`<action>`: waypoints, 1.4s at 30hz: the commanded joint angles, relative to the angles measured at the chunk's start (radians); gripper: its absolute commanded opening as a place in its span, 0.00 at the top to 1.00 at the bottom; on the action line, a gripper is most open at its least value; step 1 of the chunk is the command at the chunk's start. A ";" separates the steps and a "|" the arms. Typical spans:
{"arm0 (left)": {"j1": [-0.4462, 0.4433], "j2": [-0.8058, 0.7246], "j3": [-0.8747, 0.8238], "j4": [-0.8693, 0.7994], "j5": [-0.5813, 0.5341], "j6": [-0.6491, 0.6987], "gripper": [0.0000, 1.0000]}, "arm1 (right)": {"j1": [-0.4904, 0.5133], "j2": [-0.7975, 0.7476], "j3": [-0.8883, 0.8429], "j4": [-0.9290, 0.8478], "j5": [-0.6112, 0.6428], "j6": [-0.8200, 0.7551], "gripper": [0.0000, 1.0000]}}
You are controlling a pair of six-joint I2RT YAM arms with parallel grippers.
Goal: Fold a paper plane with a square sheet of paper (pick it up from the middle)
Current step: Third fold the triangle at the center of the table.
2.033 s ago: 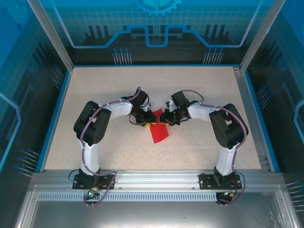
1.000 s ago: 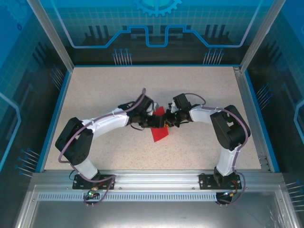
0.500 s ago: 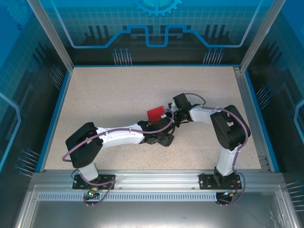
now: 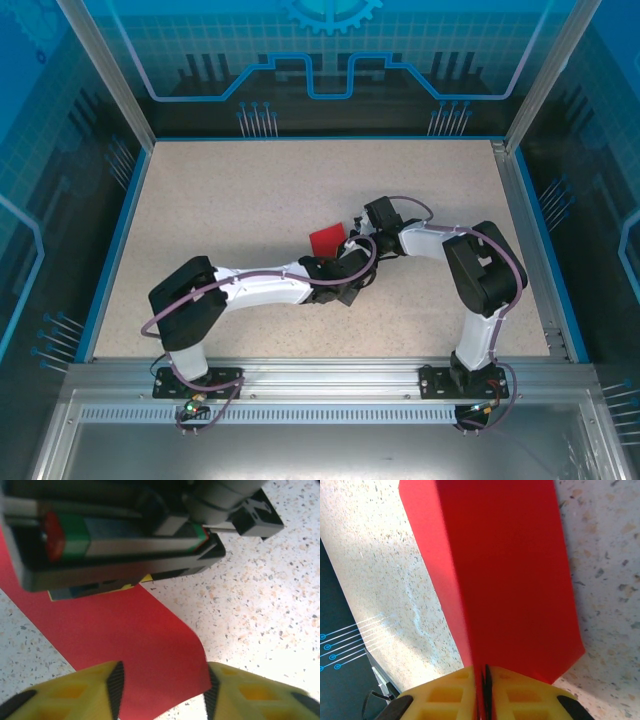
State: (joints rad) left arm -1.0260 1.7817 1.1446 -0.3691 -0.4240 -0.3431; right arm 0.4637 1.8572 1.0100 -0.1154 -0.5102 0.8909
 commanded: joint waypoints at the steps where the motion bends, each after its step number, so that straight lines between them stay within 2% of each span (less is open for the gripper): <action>1: -0.005 0.007 0.028 -0.027 -0.058 -0.007 0.61 | -0.014 0.003 0.021 -0.030 -0.023 0.000 0.86; 7: -0.003 -0.020 0.018 -0.017 -0.058 0.001 0.85 | -0.016 0.001 0.016 -0.035 -0.017 -0.003 0.86; 12: 0.014 -0.037 0.014 -0.015 -0.020 -0.002 0.99 | -0.020 -0.005 0.018 -0.063 0.002 -0.015 0.85; 17: 0.077 -0.074 -0.012 0.009 0.129 -0.017 1.00 | -0.031 -0.045 0.020 -0.126 0.059 -0.038 0.78; 21: 0.152 -0.097 -0.037 0.042 0.314 -0.023 1.00 | -0.047 -0.089 0.013 -0.192 0.137 -0.052 0.70; 25: 0.224 -0.101 -0.053 0.057 0.478 -0.030 1.00 | -0.060 -0.137 -0.012 -0.201 0.178 -0.051 0.68; 31: 0.324 -0.105 -0.100 0.099 0.674 -0.047 1.00 | -0.055 -0.159 -0.020 -0.144 0.144 -0.056 0.78; 34: 0.363 -0.102 -0.115 0.099 0.737 -0.039 1.00 | -0.044 -0.138 0.008 -0.136 0.130 -0.067 0.81; 42: 0.414 -0.093 -0.129 0.078 0.809 -0.019 1.00 | 0.004 -0.002 0.144 -0.178 0.139 -0.100 0.85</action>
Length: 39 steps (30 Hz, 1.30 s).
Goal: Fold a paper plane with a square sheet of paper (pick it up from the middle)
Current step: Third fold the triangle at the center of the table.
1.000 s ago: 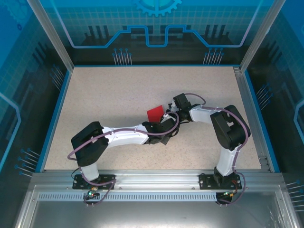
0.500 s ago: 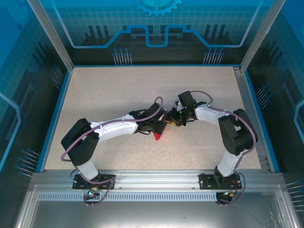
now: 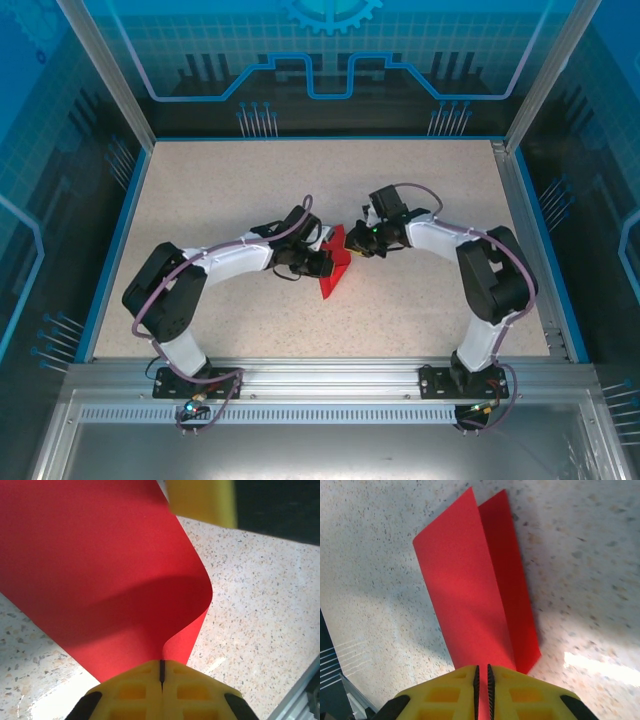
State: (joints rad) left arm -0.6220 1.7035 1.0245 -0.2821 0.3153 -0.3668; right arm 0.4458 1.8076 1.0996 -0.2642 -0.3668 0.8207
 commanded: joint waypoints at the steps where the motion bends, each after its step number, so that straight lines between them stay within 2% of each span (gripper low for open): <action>1: 0.011 -0.013 -0.007 -0.012 0.071 0.006 1.00 | 0.025 0.066 0.076 -0.043 0.004 -0.033 0.86; 9: 0.019 0.002 0.003 -0.025 0.073 0.007 1.00 | 0.034 0.213 0.230 -0.145 0.049 -0.100 0.87; 16: 0.024 0.002 0.012 -0.039 0.031 -0.001 1.00 | 0.047 0.321 0.308 -0.250 0.099 -0.168 0.87; 22: 0.050 0.016 0.035 -0.075 -0.059 -0.028 1.00 | 0.050 0.337 0.290 -0.271 0.128 -0.180 0.87; 33: 0.082 0.105 0.130 -0.173 -0.148 -0.036 1.00 | 0.053 0.337 0.290 -0.275 0.124 -0.175 0.87; 39: 0.084 0.123 0.139 -0.182 -0.141 -0.046 1.00 | 0.053 0.325 0.291 -0.284 0.130 -0.177 0.87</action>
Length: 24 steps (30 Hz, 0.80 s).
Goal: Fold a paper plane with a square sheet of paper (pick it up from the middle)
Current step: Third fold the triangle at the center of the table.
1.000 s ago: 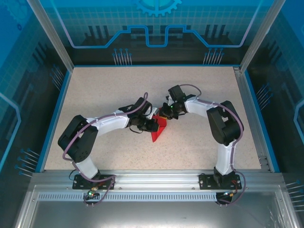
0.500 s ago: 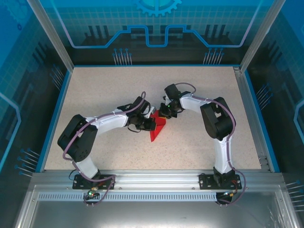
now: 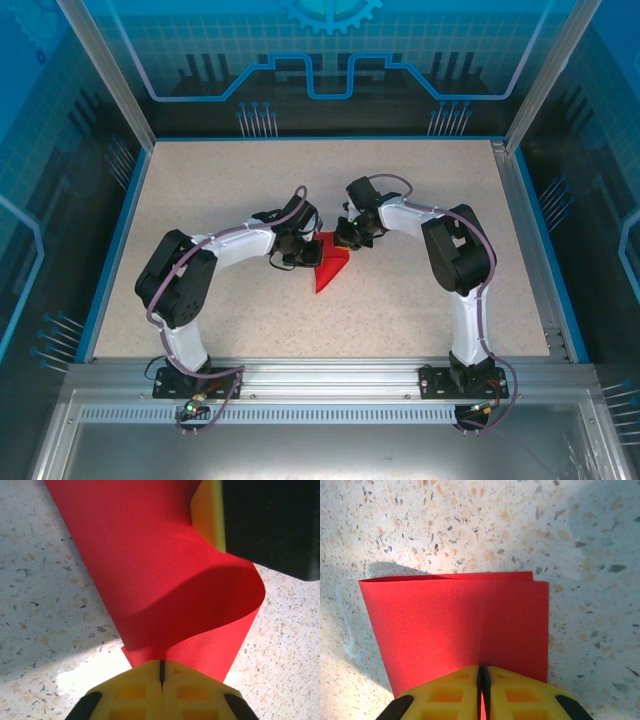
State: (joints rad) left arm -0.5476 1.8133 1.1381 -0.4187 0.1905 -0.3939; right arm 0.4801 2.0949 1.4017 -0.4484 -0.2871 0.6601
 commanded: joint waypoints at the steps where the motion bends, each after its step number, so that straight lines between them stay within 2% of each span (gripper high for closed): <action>1: 0.010 0.018 0.026 -0.048 -0.015 -0.023 1.00 | 0.018 0.037 -0.009 -0.102 0.050 -0.017 0.87; 24: 0.010 0.055 0.027 -0.039 0.017 -0.045 1.00 | 0.020 0.025 -0.021 -0.102 0.051 -0.008 0.86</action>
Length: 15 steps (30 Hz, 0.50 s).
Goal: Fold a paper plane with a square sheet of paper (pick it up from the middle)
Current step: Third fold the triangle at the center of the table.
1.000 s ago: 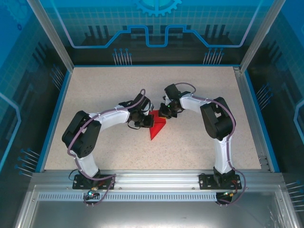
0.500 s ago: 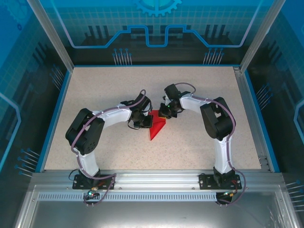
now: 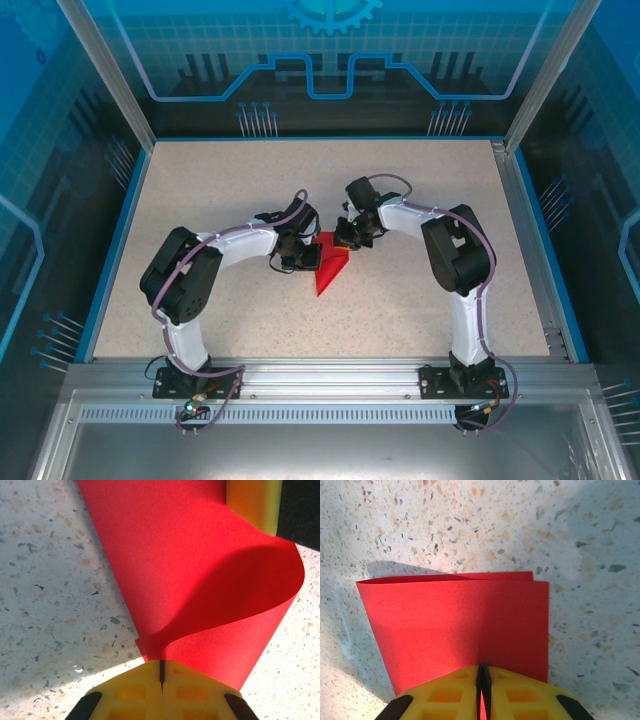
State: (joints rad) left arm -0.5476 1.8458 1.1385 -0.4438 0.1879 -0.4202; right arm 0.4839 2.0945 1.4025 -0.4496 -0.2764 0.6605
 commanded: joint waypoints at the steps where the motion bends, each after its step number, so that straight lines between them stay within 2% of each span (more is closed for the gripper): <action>1: 0.009 0.025 0.029 -0.010 0.023 -0.019 1.00 | 0.016 0.025 -0.022 -0.101 0.040 -0.008 0.86; 8: 0.009 0.038 0.019 0.002 0.026 -0.014 1.00 | 0.018 0.025 -0.028 -0.094 0.036 -0.001 0.86; 15: 0.010 -0.015 -0.001 0.030 0.029 -0.019 0.99 | 0.019 0.024 -0.041 -0.090 0.036 -0.001 0.86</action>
State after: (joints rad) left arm -0.5472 1.8690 1.1381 -0.4278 0.1925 -0.4206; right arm 0.4843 2.0945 1.4021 -0.4488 -0.2768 0.6609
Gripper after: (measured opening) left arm 0.056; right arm 0.138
